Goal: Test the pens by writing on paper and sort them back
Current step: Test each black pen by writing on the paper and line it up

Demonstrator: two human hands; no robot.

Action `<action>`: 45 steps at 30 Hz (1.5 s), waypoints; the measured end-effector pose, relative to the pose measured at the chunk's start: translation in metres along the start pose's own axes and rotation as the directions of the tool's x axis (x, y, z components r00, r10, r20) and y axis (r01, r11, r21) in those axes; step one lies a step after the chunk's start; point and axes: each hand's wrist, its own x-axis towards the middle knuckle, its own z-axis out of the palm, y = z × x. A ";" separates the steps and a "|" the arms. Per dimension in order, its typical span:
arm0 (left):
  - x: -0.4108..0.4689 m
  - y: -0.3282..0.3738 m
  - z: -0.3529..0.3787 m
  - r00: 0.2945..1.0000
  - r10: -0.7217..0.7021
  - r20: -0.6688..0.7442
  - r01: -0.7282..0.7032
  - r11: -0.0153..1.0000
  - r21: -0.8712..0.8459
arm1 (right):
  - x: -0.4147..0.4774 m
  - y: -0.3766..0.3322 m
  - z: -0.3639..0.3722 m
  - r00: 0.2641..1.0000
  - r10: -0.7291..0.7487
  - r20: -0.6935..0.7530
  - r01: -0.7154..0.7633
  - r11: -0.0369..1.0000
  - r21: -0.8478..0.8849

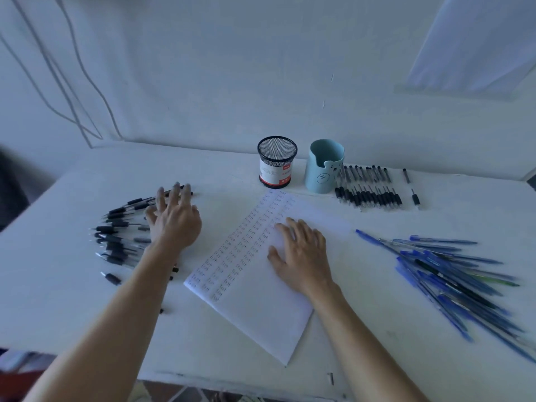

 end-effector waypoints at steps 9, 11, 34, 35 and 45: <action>0.004 0.001 0.013 0.986 0.083 -0.142 -0.072 0.994 0.081 | -0.001 -0.002 0.000 0.999 0.013 -0.045 -0.012 1.000 0.018; 0.004 0.001 0.013 0.962 0.170 -0.215 -0.172 0.985 0.013 | -0.002 -0.002 0.001 0.999 0.013 -0.049 -0.012 1.000 0.014; -0.058 0.090 -0.019 0.933 0.230 0.278 0.319 -0.165 -0.933 | -0.014 -0.010 -0.008 0.991 0.040 0.124 -0.047 0.997 0.058; -0.058 0.091 -0.018 0.936 0.224 0.272 0.313 -0.171 -0.934 | -0.019 -0.013 -0.009 0.988 0.032 0.149 -0.043 0.997 0.070; -0.055 0.107 0.014 0.953 0.095 0.287 0.302 -0.295 -0.907 | -0.028 0.004 -0.020 0.998 0.055 -0.037 -0.046 0.977 0.208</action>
